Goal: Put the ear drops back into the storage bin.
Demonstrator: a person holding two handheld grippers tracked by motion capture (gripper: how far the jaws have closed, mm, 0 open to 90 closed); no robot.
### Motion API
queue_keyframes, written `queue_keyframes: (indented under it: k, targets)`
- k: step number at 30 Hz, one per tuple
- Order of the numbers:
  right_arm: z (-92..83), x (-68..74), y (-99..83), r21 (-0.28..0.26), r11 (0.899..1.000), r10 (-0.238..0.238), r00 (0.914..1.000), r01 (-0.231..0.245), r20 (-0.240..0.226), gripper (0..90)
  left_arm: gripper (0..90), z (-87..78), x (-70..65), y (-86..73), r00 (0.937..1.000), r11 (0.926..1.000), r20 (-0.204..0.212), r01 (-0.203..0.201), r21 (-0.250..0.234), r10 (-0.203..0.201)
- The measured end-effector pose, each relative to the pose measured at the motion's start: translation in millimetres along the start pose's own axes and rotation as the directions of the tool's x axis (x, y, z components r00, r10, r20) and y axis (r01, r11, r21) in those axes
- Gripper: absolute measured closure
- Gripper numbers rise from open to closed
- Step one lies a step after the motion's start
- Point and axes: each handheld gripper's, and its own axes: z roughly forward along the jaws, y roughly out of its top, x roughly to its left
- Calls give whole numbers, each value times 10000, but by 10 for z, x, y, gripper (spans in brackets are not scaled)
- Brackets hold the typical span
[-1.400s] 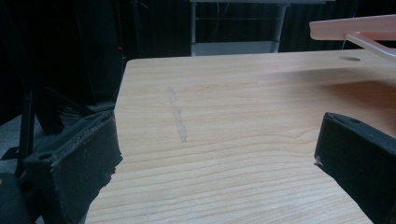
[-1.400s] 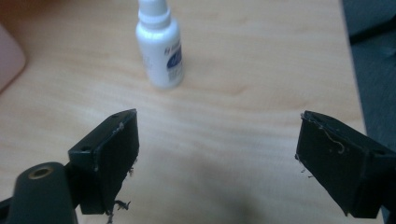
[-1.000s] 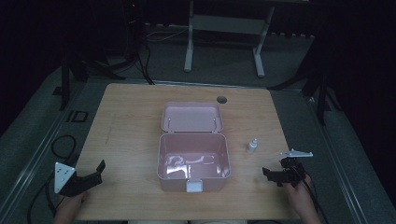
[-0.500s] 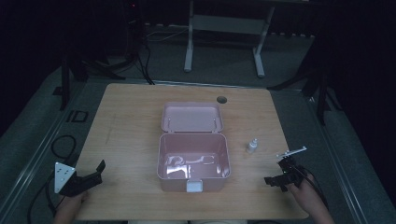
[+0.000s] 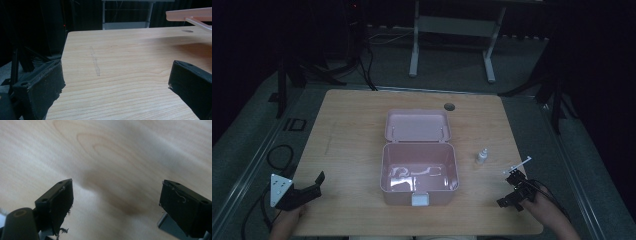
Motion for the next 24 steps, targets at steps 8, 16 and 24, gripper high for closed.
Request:
queue_keyframes:
  k: [8, 16, 24]
  targets:
    - [18, 38, 24, 1110, 9937, -96, 9991, 142, -418, 115, 4, 0, 1, 0, 10000, 10000, 11, -4, 5, 4]
    - [-10, 19, 111, 1202, 9917, -441, 9988, 462, -203, 111, 4, 3, 2, 0, 10000, 10000, 15, 22, 8, -22]
    - [6, -26, 209, 1482, 9862, -740, 9972, 745, -92, 128, 4, 1, 2, 0, 10000, 10000, 12, 16, 5, -16]
